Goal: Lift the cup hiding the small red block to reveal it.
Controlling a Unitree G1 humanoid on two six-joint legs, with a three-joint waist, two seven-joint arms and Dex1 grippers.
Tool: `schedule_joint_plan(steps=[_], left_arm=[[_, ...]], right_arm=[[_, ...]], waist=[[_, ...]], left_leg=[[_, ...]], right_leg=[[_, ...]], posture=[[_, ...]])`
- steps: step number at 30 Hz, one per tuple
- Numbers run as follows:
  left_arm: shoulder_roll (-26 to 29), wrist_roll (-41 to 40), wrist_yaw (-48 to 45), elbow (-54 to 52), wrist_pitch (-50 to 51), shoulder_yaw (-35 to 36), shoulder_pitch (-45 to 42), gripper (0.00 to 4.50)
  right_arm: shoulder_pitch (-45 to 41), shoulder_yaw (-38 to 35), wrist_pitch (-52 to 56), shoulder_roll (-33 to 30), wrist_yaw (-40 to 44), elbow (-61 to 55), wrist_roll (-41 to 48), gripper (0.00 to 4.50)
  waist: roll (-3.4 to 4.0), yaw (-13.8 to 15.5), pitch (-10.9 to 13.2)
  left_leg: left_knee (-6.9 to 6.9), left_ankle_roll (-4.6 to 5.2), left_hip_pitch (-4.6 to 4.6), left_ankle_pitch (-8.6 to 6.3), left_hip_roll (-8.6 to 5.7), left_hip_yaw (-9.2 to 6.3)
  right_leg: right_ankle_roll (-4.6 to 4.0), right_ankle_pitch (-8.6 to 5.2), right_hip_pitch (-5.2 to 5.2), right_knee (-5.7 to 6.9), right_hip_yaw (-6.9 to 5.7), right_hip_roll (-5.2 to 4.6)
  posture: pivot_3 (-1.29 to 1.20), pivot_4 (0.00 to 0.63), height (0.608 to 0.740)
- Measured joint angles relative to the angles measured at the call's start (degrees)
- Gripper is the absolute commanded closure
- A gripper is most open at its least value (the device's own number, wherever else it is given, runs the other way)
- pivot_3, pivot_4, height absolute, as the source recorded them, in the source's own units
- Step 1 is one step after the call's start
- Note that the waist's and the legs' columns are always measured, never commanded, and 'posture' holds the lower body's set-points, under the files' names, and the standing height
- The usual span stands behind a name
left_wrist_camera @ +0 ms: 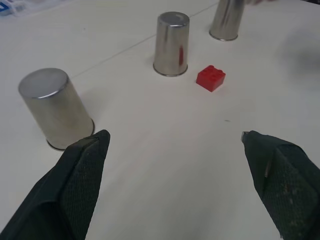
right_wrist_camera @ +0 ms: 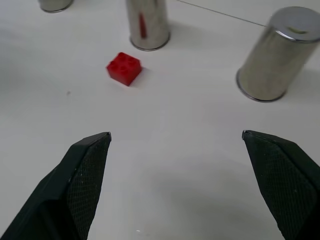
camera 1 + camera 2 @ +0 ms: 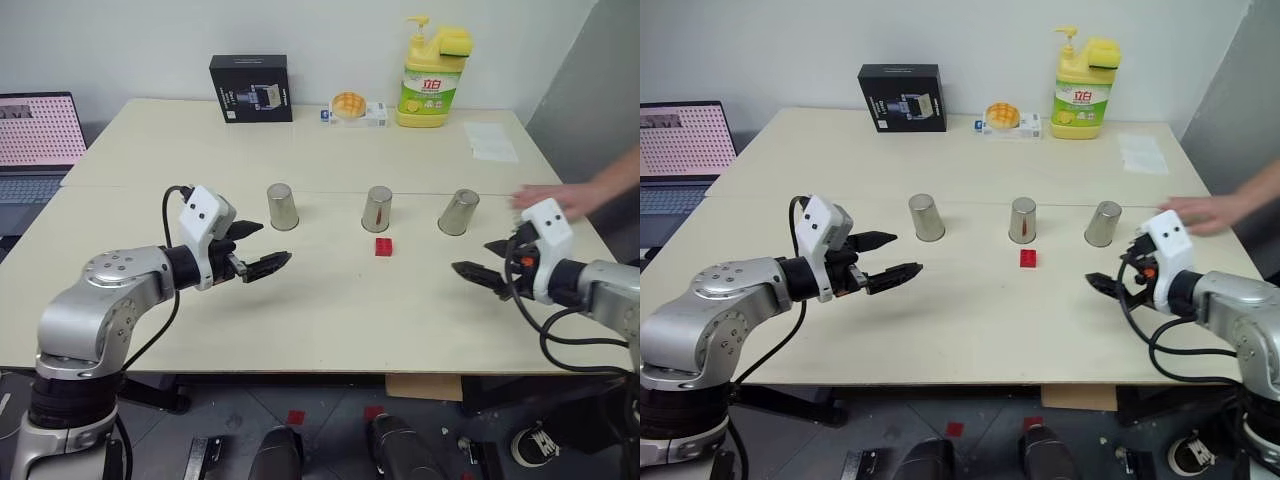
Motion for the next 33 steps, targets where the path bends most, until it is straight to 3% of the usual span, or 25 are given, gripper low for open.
schedule_joint_plan(steps=[33], left_arm=[[3.3,1.1,1.3,1.7,-3.6,0.0,2.7,0.00]], right_arm=[[-0.4,2.3,-2.4,2.2,-2.1,0.8,2.5,0.04]], waist=[[0.00,0.0,0.0]], left_leg=[[0.03,0.00,-0.02,0.00,0.01,0.03]], right_leg=[[0.02,0.01,-0.01,0.03,0.03,0.00]], posture=[[0.00,0.150,0.740]])
